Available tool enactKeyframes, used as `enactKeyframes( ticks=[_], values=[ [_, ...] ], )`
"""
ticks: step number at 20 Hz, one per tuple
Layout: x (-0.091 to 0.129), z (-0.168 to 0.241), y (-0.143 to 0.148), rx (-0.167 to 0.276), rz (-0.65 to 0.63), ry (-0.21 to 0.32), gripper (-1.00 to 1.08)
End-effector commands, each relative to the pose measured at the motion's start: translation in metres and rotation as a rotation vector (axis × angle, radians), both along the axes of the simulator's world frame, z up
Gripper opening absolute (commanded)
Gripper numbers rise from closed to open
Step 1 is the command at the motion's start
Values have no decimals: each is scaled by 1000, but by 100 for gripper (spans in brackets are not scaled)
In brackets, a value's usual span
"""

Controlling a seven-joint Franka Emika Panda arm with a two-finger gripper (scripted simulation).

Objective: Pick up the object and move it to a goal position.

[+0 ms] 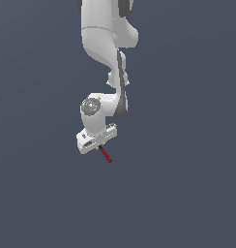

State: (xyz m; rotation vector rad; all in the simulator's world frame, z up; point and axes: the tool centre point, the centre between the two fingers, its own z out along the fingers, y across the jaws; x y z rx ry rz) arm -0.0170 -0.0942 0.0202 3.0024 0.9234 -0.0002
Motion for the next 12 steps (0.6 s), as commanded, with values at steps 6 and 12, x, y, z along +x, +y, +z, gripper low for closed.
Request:
enactKeyframes(
  ticks=[6, 12],
  values=[
    [-2, 39, 16, -1, 1, -1, -100],
    [-5, 94, 37, -1, 1, -1, -100]
  ],
)
